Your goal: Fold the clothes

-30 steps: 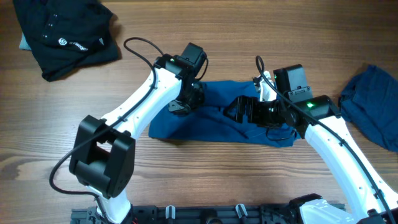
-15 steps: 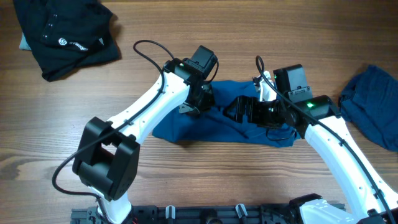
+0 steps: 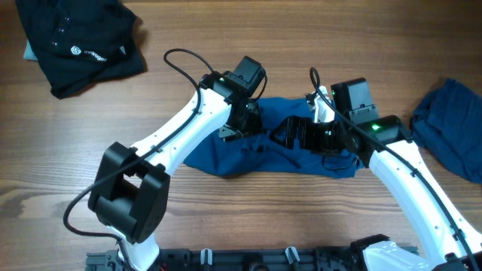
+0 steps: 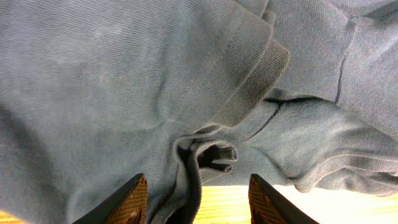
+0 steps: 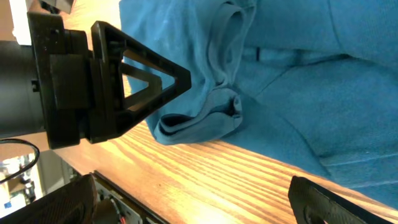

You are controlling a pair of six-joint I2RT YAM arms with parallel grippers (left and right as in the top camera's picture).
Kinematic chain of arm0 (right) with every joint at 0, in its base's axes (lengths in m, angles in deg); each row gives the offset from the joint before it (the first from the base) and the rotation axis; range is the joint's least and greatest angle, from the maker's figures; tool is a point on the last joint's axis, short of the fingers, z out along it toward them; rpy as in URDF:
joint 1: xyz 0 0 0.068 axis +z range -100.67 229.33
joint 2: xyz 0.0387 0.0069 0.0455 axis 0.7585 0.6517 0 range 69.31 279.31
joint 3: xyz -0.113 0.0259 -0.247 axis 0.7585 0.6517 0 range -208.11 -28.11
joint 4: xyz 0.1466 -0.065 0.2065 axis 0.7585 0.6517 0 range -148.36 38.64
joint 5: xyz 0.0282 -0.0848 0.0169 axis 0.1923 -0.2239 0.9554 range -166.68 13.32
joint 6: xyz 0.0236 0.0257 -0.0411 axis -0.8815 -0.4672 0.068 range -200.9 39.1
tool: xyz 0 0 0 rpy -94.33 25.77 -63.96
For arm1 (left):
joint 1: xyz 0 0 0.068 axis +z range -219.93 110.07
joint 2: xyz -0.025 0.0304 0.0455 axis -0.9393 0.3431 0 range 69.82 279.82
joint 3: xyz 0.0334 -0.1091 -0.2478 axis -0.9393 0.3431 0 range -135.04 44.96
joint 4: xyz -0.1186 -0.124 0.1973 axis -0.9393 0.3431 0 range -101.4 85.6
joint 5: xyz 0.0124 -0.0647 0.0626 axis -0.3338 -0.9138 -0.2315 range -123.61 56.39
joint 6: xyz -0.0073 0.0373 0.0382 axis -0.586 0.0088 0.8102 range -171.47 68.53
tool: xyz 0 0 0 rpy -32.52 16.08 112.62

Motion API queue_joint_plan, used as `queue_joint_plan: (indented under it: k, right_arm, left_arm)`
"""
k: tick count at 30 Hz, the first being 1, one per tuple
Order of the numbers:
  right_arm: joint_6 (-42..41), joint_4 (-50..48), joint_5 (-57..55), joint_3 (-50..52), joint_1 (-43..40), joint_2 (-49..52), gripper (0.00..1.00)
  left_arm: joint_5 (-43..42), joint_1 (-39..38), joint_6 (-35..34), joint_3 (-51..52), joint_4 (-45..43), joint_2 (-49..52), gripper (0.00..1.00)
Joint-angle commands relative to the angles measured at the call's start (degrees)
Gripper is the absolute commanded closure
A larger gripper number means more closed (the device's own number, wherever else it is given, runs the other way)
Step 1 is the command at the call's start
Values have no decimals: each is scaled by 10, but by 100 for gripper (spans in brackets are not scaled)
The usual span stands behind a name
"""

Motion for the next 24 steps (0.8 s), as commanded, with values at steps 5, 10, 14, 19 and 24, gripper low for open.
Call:
queue_joint_plan:
  k: [5, 10, 14, 19, 24]
  right_arm:
    - [-4, 1, 18, 2, 3, 5, 0]
    - [-20, -13, 18, 2, 3, 5, 0]
    - [-29, -18, 18, 2, 3, 5, 0]
    - [-28, -13, 18, 2, 3, 5, 0]
    - [-30, -11, 18, 2, 3, 5, 0]
  left_arm:
    - [79, 84, 38, -10, 59, -103, 46]
    - [73, 134, 66, -8, 136, -118, 50]
    - [70, 125, 65, 23, 122, -111, 71]
    - [64, 107, 41, 95, 87, -107, 96]
    - [-27, 102, 42, 206, -44, -107, 96]
